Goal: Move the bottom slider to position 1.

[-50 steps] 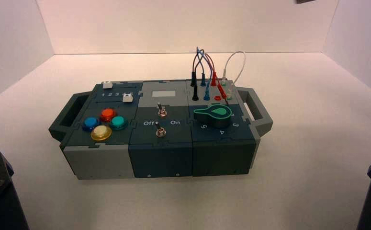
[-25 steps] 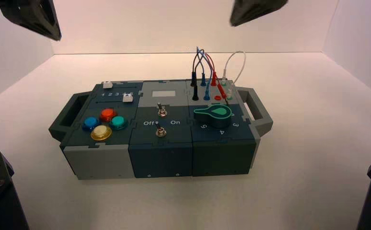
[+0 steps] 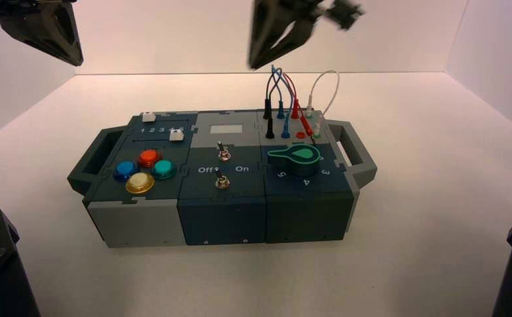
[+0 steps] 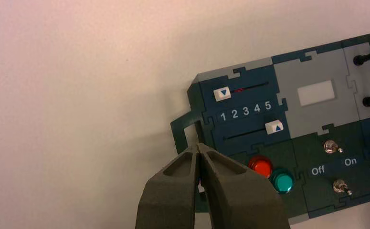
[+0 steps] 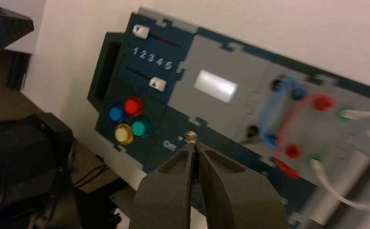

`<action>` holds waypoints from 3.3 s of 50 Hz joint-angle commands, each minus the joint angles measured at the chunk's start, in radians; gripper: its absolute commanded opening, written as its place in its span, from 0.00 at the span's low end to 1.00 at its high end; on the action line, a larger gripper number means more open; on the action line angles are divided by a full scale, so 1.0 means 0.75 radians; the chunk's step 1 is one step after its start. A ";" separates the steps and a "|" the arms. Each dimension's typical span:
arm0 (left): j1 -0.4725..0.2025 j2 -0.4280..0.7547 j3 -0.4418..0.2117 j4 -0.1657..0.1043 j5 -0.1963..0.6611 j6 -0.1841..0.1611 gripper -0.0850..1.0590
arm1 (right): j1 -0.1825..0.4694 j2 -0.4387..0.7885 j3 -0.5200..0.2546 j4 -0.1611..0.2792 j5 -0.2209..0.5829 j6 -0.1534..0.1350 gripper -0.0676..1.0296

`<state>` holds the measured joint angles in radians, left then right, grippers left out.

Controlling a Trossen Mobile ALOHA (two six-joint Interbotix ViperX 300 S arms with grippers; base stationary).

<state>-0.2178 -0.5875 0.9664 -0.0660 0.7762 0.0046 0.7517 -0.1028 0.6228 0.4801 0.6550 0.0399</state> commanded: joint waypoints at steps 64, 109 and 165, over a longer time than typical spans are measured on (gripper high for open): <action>-0.006 0.047 -0.057 0.000 0.043 0.000 0.05 | 0.141 0.532 -0.409 0.104 0.070 -0.002 0.04; -0.008 0.049 -0.057 0.000 0.043 0.004 0.05 | 0.137 0.632 -0.501 0.092 0.112 -0.014 0.04; -0.006 0.061 -0.057 0.000 0.041 0.004 0.05 | 0.131 0.652 -0.558 0.082 0.166 -0.014 0.04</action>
<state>-0.2194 -0.5400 0.9541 -0.0660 0.8115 0.0046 0.8452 0.4050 0.2316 0.5277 0.7793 0.0307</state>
